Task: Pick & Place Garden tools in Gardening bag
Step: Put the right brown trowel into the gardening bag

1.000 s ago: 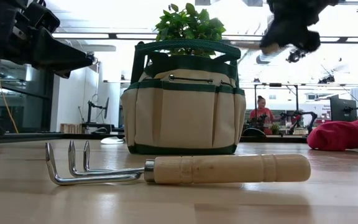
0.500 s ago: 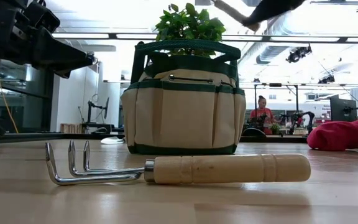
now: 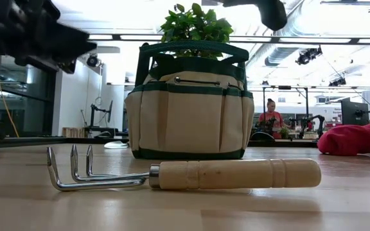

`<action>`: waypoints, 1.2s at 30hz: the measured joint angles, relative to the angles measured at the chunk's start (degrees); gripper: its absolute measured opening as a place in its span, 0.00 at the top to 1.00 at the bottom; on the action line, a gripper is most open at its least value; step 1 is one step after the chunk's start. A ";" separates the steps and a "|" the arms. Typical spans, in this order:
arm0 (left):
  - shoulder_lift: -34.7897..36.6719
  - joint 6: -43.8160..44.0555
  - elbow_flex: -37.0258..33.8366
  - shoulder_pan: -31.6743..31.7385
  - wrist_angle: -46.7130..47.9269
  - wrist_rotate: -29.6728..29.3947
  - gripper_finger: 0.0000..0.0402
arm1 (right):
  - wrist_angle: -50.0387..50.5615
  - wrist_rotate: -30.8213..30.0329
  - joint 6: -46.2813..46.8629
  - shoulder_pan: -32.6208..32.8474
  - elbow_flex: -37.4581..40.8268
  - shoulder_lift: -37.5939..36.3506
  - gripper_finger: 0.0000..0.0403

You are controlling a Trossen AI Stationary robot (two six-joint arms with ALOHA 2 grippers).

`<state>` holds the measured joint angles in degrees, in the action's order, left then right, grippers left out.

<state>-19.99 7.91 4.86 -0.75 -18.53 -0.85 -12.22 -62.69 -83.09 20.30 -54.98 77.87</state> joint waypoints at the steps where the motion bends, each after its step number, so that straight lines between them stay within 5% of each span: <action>1: 0.00 0.93 0.00 0.00 -1.31 0.21 0.66 | -0.38 1.08 -1.81 -0.22 -0.04 0.52 0.85; 13: 0.00 8.43 0.26 0.00 -16.48 -2.17 0.66 | -0.42 5.00 -15.58 -1.85 -0.13 7.15 0.85; 20: -2.10 11.93 7.00 0.00 -11.87 -3.88 0.66 | -3.62 7.85 -22.75 -2.46 -0.13 7.93 0.85; 36: -22.21 11.88 26.88 0.00 0.74 8.66 0.66 | -4.39 16.79 -29.04 -2.41 -8.27 7.93 0.85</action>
<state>-42.19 19.79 31.74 -0.75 -17.79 7.81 -16.61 -45.91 -112.13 17.89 -63.25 85.80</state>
